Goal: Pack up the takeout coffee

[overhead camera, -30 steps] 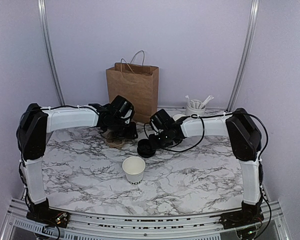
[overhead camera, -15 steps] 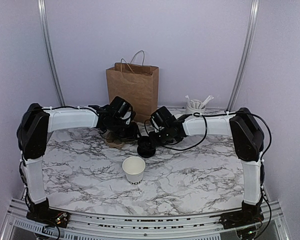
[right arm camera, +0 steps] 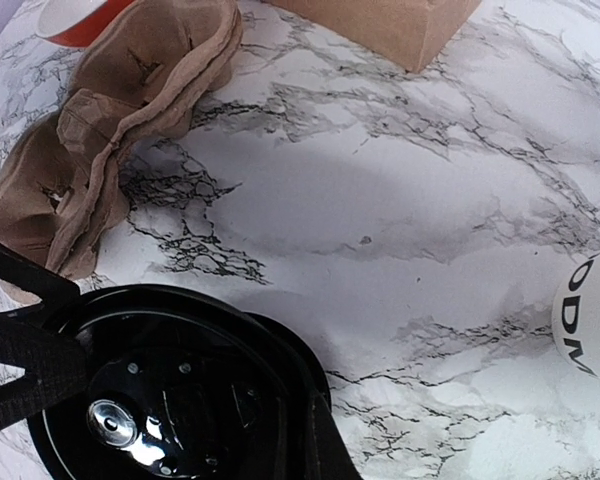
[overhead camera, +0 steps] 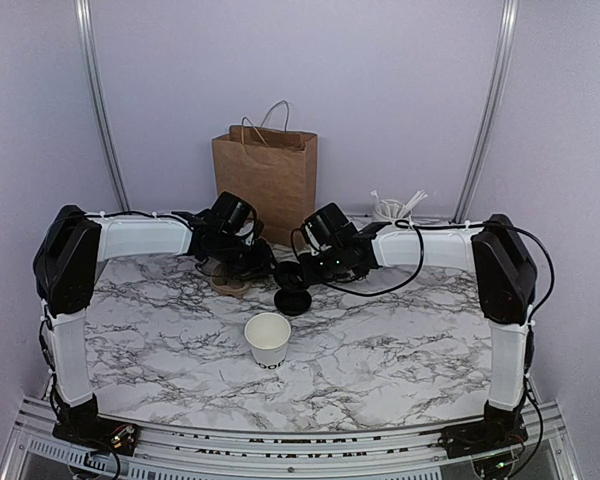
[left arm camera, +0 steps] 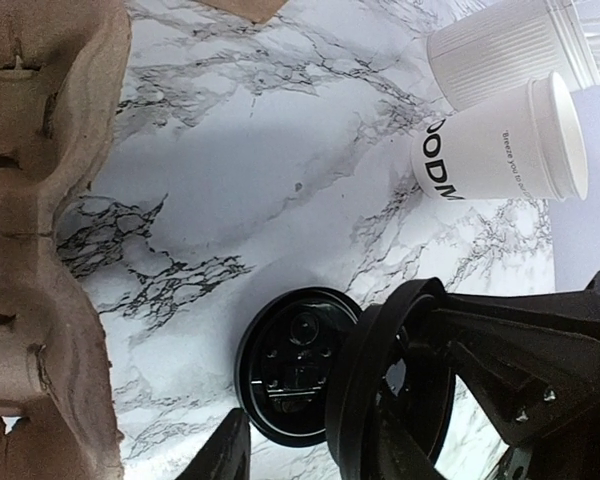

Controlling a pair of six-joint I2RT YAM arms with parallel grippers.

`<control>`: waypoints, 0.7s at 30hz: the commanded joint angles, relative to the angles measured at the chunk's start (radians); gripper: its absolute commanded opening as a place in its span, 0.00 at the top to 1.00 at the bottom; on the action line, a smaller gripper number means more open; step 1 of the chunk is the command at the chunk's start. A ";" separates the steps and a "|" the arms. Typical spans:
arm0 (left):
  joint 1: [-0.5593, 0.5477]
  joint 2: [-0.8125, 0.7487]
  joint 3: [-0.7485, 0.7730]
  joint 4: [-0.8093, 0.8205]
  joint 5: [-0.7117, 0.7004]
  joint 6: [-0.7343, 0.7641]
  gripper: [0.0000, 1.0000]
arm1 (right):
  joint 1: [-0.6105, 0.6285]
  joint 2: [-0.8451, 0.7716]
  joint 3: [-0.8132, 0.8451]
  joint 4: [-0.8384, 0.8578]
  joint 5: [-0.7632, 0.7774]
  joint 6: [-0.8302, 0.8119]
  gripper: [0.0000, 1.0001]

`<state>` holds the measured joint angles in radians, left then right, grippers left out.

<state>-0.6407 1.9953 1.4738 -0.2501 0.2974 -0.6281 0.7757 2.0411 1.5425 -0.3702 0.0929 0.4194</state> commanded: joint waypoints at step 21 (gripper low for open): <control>0.003 -0.007 -0.095 0.257 0.213 -0.210 0.60 | 0.003 -0.070 0.005 0.039 0.010 0.023 0.94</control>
<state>-0.6407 1.9953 1.3960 -0.0818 0.4553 -0.7834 0.7761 2.0262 1.5421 -0.3531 0.0929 0.4294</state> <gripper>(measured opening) 0.402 0.058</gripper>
